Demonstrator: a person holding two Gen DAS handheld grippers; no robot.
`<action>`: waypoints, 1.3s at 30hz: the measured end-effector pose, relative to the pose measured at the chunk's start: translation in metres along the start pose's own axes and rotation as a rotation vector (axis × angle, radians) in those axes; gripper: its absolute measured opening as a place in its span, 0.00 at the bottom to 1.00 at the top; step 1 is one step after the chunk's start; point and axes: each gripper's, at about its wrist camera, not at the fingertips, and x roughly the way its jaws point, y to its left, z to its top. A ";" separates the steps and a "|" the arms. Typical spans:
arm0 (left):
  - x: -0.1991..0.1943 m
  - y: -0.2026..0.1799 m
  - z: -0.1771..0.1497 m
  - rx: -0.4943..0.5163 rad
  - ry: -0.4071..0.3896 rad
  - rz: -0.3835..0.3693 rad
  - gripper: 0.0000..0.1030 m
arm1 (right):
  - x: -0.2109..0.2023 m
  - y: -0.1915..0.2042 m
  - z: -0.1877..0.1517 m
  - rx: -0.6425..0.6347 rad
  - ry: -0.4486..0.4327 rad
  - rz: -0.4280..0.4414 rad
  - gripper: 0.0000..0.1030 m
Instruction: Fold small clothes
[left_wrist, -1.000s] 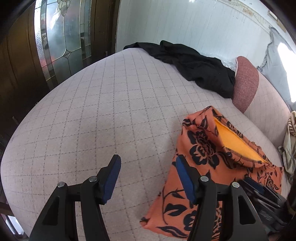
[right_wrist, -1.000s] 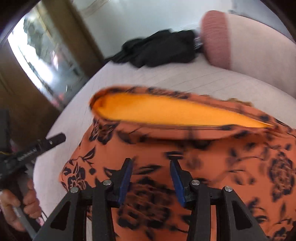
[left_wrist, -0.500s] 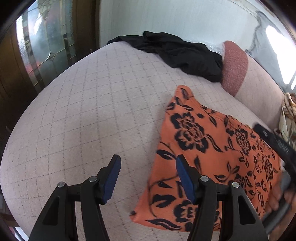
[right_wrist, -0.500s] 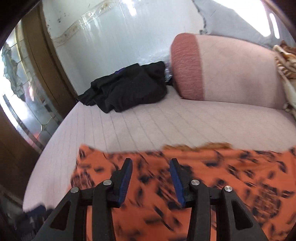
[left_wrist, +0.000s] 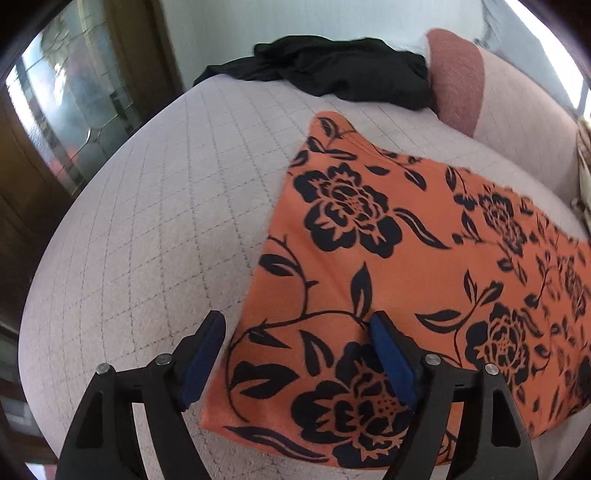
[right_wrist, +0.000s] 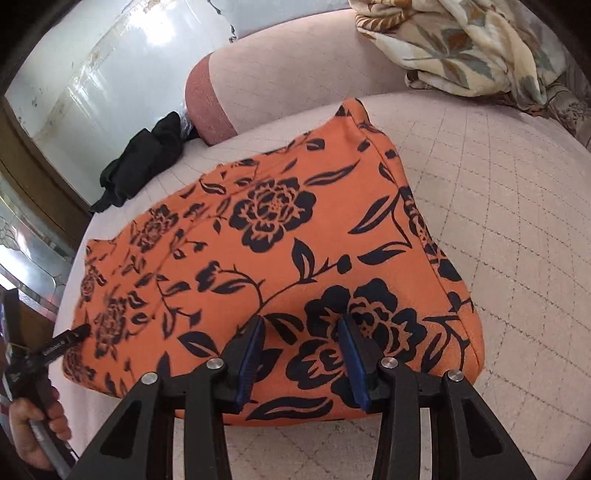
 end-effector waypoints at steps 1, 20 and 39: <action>-0.007 0.002 0.000 -0.009 -0.027 0.015 0.79 | -0.009 0.002 0.003 0.003 -0.031 0.033 0.44; -0.014 -0.003 -0.045 0.011 0.004 0.034 0.86 | -0.013 -0.063 0.012 0.186 0.056 0.022 0.48; -0.012 0.061 -0.014 -0.138 -0.051 0.188 0.86 | 0.000 0.000 0.015 0.011 0.010 0.048 0.47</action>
